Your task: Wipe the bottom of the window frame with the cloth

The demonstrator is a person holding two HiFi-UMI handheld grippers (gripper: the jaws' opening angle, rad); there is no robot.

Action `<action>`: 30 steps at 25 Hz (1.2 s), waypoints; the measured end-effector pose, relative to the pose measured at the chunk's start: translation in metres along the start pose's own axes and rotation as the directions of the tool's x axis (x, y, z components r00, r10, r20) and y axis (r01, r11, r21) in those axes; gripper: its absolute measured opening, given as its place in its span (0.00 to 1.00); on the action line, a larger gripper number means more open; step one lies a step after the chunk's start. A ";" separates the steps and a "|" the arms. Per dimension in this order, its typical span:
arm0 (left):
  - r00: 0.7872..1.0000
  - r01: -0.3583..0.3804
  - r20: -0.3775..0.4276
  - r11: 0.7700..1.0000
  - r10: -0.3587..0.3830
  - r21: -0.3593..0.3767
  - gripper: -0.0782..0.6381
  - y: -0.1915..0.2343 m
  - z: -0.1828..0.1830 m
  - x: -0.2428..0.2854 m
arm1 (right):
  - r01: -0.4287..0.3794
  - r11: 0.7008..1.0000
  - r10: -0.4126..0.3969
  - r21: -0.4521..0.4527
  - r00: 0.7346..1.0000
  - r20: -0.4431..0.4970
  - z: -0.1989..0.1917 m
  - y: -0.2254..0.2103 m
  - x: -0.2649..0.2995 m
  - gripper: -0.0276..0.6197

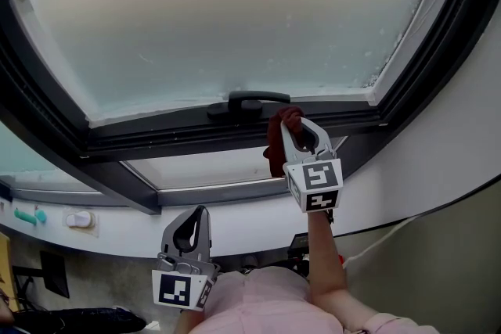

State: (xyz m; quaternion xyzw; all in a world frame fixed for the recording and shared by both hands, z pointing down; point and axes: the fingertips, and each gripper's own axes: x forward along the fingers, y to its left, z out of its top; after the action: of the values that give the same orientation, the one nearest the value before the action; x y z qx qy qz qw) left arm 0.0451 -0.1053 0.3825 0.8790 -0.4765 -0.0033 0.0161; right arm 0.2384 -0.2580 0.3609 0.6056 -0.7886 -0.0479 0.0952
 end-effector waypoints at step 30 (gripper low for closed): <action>1.000 -0.021 -0.001 1.000 0.020 -0.003 0.11 -0.025 -0.006 0.008 | 0.092 0.995 -0.093 0.042 0.996 0.006 -0.020 -0.081 -0.025 0.14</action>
State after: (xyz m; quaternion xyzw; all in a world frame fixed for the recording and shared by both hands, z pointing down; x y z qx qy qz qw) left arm 0.0704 -0.0985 0.3875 0.8740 -0.4855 -0.0034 0.0178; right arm 0.3252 -0.2538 0.3624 0.6432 -0.7609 -0.0382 0.0769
